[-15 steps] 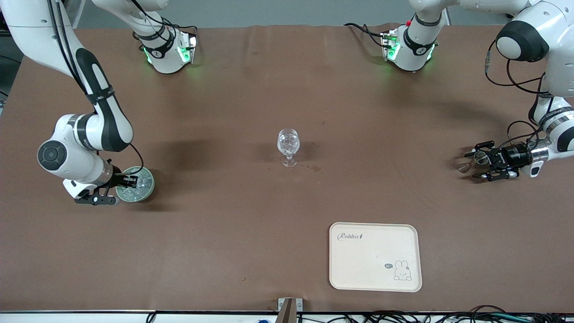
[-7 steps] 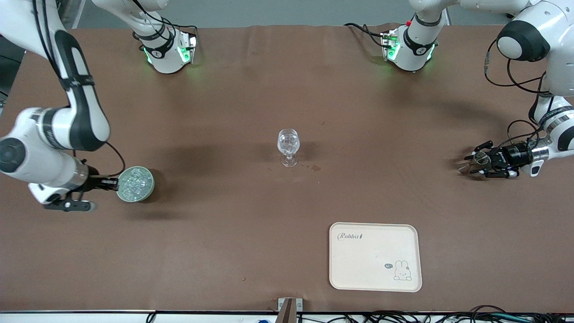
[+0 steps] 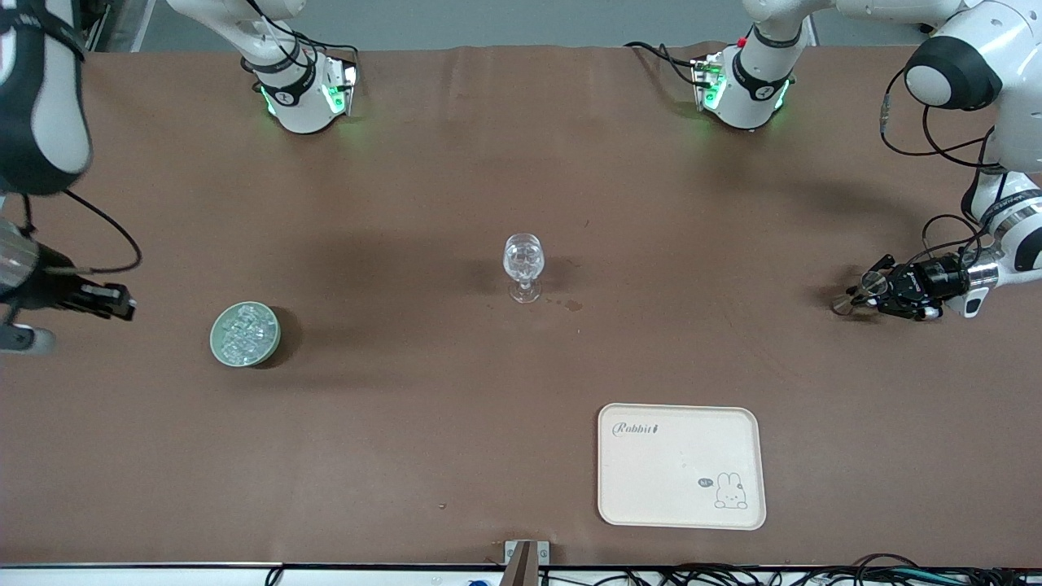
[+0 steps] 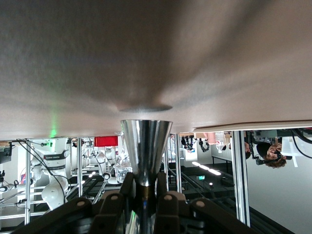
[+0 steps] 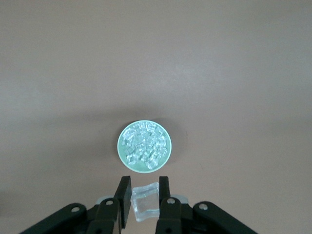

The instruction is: Pour wine and add ice with both arms

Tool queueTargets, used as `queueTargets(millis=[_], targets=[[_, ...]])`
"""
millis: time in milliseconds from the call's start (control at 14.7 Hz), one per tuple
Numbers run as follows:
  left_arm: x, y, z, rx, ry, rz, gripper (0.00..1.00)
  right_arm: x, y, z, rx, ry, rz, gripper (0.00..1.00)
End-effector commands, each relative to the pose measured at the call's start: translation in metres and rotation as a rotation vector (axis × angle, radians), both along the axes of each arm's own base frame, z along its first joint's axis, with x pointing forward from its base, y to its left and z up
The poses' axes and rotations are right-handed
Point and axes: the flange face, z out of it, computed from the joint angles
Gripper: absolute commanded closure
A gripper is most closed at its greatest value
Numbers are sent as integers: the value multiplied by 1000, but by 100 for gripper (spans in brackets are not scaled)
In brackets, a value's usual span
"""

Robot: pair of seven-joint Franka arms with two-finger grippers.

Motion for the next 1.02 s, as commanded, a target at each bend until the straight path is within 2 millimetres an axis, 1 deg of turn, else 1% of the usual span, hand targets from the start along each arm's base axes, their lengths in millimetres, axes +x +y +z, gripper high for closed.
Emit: queueTargets(millis=[0,68,136,204,340,408,476,544,612,680,749,817,953], targets=[[8,-4,34,-29,-47,7,99,-24,1,53,12,-47,-12,99],[12,-7,45,-38,-51,-1,99,-34,1,73,10,-77,-13,99],[19,-12,59,-44,-62,-15,99,-41,2,86,10,-97,-13,99],[24,-17,74,-54,-82,-36,99,-43,1,90,10,-105,-10,99],[30,-19,107,-69,-113,-55,99,-48,-4,86,13,-69,-19,99],[36,-22,126,-64,-106,-57,99,-48,-4,87,13,-72,-20,99],[45,-36,141,-61,-97,-81,99,-47,-3,85,15,-69,-20,99],[56,-55,162,-54,-93,-111,99,-46,-2,84,15,-72,-20,99],[65,-73,179,-32,-82,-156,99,-46,-2,84,15,-73,-20,99],[76,-100,198,10,-76,-236,99,-47,-2,85,15,-72,-20,99],[83,-123,209,29,-63,-283,99,-47,-2,85,15,-69,-20,99],[88,-140,218,34,-53,-305,99,-47,-4,85,15,-69,-23,99],[92,-159,226,28,-36,-325,99,-47,-3,85,15,-70,-22,99]])
